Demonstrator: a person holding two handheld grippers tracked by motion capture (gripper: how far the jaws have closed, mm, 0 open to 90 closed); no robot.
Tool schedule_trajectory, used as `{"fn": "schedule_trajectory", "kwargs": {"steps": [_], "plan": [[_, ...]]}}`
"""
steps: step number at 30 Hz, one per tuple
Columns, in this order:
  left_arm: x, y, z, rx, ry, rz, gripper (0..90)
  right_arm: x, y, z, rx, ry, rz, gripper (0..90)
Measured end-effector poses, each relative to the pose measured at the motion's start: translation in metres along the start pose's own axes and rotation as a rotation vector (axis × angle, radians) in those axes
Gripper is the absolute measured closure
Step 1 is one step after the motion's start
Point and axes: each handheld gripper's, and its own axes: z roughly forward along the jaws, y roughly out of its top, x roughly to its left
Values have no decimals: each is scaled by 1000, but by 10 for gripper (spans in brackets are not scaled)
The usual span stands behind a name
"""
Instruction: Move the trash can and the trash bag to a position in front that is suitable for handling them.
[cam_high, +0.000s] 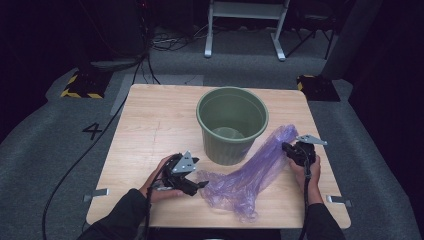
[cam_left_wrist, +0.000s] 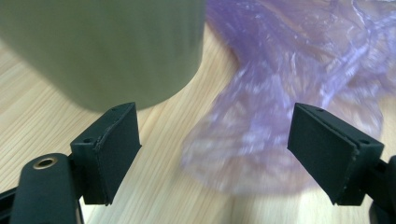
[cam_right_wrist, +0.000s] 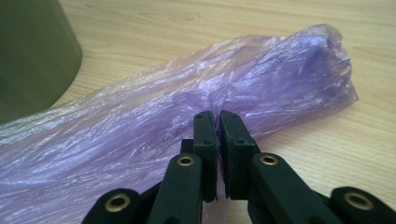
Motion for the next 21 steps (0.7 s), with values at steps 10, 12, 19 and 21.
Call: {"fn": "schedule_trajectory", "kwargs": {"steps": [10, 12, 19, 21], "plan": [[27, -41, -33, 82, 143, -76, 164, -10, 0, -7, -25, 33, -8, 721], [34, -51, -37, 108, 182, -103, 167, -7, 1, -7, -21, 30, -25, 656], [45, -74, -53, 147, 248, -156, 166, 2, 12, -12, -26, 53, 0, 351], [45, -78, -56, 150, 256, -164, 166, 8, 13, -10, -6, 63, -2, 280]]}}
